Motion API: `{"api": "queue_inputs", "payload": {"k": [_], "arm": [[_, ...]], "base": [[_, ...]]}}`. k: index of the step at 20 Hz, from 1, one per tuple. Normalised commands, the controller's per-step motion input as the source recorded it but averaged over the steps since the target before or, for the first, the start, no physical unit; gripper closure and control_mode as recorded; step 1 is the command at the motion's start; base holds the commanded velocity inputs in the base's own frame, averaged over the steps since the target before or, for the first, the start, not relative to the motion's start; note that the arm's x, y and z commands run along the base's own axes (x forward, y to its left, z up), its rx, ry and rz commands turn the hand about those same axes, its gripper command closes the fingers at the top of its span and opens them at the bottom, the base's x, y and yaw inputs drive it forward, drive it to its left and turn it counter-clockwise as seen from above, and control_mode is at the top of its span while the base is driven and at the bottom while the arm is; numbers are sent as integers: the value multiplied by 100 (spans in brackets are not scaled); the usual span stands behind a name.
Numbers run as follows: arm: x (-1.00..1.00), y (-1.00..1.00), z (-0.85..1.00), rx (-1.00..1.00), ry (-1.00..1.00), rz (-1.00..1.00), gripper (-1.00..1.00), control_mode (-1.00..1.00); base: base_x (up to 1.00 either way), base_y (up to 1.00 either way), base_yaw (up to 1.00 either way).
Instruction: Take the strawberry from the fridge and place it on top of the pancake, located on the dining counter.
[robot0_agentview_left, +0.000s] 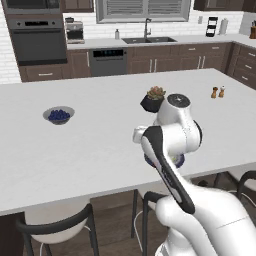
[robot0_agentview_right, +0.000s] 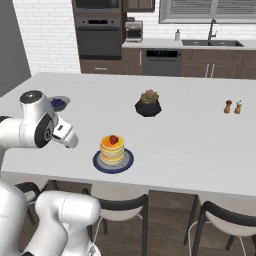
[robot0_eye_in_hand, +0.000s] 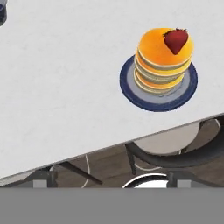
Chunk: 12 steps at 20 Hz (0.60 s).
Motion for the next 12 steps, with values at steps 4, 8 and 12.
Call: {"api": "queue_inputs", "payload": {"k": [4,8,12], "arm": [[-83,97,-4,-10,6,1,-100,-100],[-18,60,-18,-21,27,7,-100,-100],[-2,13,-9,-4,22,5,-100,-100]], "base": [[0,0,0],[0,0,0],[0,0,0]]}}
